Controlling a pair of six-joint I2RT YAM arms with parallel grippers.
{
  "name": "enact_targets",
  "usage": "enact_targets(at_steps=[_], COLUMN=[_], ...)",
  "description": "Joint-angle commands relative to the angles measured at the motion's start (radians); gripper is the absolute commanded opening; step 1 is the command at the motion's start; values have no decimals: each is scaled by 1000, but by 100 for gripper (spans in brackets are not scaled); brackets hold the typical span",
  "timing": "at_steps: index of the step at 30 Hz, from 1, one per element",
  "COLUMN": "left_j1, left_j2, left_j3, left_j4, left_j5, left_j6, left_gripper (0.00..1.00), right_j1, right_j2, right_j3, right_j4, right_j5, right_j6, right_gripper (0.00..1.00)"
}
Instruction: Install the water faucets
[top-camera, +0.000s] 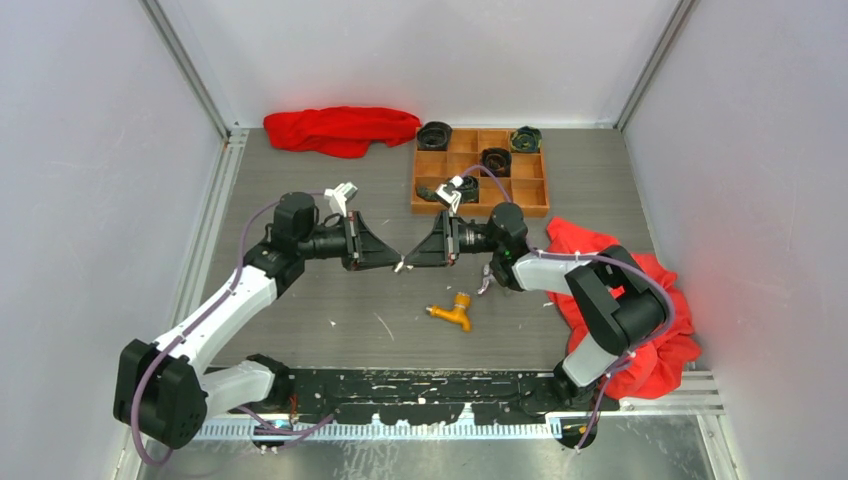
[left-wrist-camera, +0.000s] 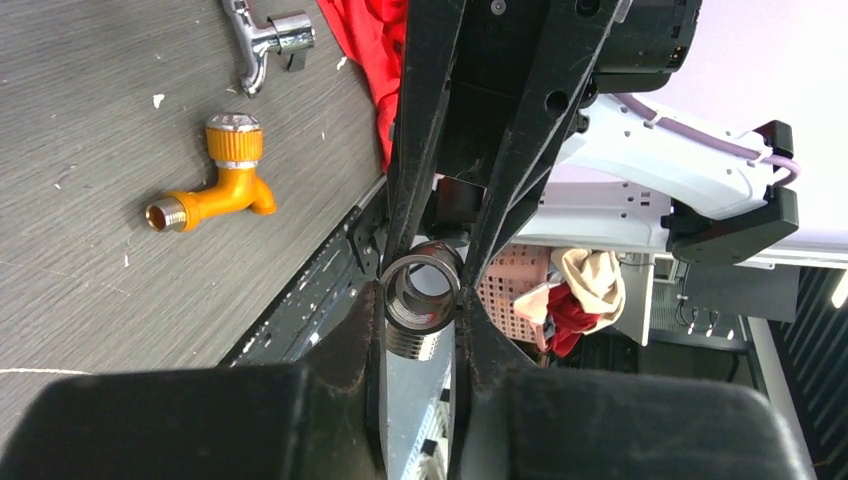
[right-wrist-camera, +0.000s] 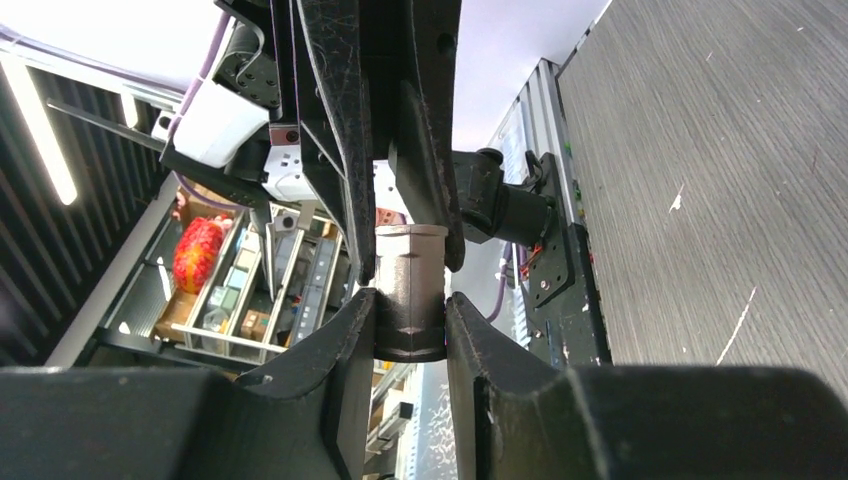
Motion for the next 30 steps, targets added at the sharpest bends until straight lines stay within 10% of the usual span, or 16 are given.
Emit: enact_targets(at_steps=[1, 5, 12, 20, 30], left_j1=[-12, -10, -66, -291, -302], left_j2=[-25, -58, -47, 88, 219], left_j3=[20, 100, 204, 61, -48], left_j4=[51, -232, -476, -170, 82], left_j5=[35, -148, -707, -1334, -1505], left_j6=[1, 176, 379, 478, 622], left_gripper=[0, 0, 0, 0, 0], right_j1=[1, -52, -152, -154, -154], right_j2=[-1, -97, -258, -436, -581], right_j3=[19, 45, 195, 152, 134], right_j4=[-11, -406, -1334, -1474, -1525], right_j5=[31, 106, 719, 995, 1180], right_j6=[-24, -249, -803, -794, -852], right_gripper=[24, 65, 78, 79, 81])
